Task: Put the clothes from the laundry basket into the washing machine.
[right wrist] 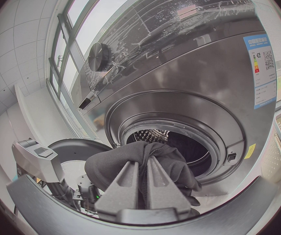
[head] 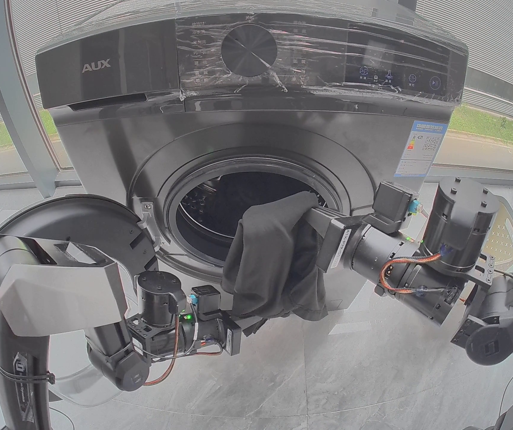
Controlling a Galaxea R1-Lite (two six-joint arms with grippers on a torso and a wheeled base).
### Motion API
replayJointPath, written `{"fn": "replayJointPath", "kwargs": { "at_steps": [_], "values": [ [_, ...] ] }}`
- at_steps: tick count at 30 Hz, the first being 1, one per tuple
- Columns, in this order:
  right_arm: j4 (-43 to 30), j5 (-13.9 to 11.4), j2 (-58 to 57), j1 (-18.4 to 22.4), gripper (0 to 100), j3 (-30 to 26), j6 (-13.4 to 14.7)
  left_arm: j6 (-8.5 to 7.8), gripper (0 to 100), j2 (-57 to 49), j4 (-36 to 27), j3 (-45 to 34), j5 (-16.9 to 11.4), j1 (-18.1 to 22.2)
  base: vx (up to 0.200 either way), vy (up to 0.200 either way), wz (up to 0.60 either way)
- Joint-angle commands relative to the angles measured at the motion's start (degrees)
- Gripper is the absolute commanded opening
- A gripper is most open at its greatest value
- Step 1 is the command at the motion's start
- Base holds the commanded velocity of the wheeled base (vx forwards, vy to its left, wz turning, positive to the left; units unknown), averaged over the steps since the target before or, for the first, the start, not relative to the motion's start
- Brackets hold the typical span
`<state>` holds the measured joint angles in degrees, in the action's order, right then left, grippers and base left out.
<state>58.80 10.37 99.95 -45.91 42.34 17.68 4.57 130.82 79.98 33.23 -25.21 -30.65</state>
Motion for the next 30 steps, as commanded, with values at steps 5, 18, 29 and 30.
{"fn": "replayJointPath", "kwargs": {
  "at_steps": [5, 18, 29, 30],
  "values": [
    [0.4, -2.7, 1.5, 2.5, 100, -2.8, -0.6, -0.18, 0, -8.5, 8.9, -10.7, 0.1, -0.8, 0.0, 0.0, 0.0],
    [0.3, -2.6, 2.2, 2.3, 100, -7.2, -1.2, 4.48, 0, -17.4, 9.1, -9.6, 0.0, -0.6, 0.0, 0.0, 0.0],
    [0.2, -2.8, 2.0, 2.8, 100, -12.3, -4.6, 5.71, 0, -17.4, 9.1, -6.5, 0.1, -0.8, 0.0, 0.0, 0.0],
    [0.2, -2.8, 2.2, 2.8, 100, -12.7, -4.9, 5.71, 0, -17.4, 9.1, -6.4, 0.2, -0.8, 0.0, 0.0, 0.0]
  ]
}}
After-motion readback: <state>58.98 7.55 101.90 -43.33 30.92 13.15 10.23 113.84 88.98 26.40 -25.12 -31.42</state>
